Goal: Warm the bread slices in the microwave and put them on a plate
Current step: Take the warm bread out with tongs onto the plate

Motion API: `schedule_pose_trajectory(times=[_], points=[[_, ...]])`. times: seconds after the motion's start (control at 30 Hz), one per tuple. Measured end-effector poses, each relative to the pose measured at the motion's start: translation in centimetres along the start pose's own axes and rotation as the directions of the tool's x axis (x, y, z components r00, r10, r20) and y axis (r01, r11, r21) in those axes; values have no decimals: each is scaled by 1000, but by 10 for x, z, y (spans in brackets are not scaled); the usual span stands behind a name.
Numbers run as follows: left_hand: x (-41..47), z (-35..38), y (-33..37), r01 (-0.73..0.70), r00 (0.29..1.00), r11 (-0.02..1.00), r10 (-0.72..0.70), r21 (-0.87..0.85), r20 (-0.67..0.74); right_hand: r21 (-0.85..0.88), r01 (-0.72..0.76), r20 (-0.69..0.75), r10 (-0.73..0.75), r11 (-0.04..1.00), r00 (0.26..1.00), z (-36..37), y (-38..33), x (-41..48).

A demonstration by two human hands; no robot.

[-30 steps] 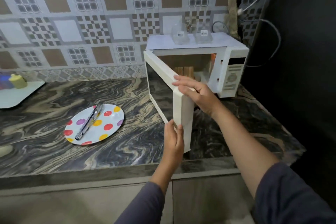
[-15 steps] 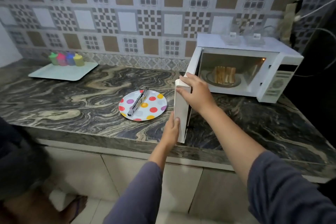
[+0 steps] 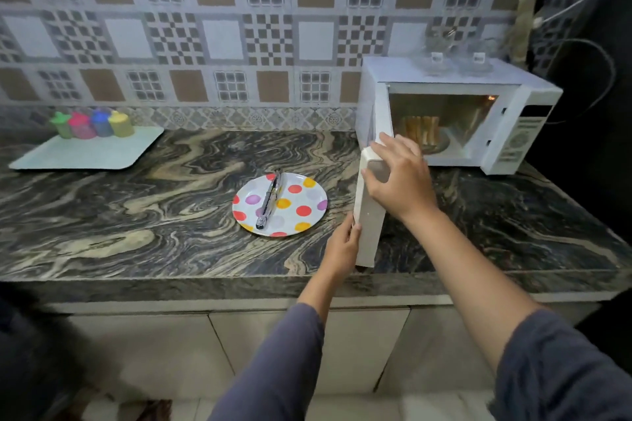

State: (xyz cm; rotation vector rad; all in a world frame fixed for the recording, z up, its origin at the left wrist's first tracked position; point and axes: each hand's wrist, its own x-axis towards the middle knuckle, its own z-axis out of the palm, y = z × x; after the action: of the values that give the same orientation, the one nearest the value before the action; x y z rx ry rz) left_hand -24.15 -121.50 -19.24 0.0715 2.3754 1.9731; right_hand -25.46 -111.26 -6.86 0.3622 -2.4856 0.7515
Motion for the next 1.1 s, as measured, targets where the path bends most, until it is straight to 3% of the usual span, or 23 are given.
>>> schedule_pose_trajectory(times=[0.17, 0.37, 0.43, 0.5, 0.63, 0.77, 0.9, 1.1], points=[[10, -56, -2, -16, 1000, 991, 18, 133, -18, -20, 164, -195, -165, 986, 967, 15, -37, -4], [29, -157, -24, 59, 974, 987, -25, 147, -224, 149, 203, -133, -183, 968, 974, 79, -64, 4], [40, -189, -40, 126, 952, 975, -67, 183, -298, 214, 110, -38, -104, 971, 994, 112, -62, 4], [50, -212, -57, 167, 942, 960, -88, 226, -325, 278, -76, 129, 42, 958, 991, 146, -53, 3], [70, -236, -86, 243, 938, 912, -134, 330, -320, 225, -402, 348, 312, 888, 884, 200, -26, 1], [95, -242, -104, 318, 920, 892, -208, 320, -334, 152, -618, 364, 537, 772, 761, 232, 0, 12], [118, -234, -110, 324, 920, 908, -238, 265, -312, 177, -712, 369, 625, 680, 688, 247, 15, 25], [136, -240, -130, 346, 868, 927, -258, 144, -425, 128, -758, 296, 705, 640, 645, 264, 29, 31]])
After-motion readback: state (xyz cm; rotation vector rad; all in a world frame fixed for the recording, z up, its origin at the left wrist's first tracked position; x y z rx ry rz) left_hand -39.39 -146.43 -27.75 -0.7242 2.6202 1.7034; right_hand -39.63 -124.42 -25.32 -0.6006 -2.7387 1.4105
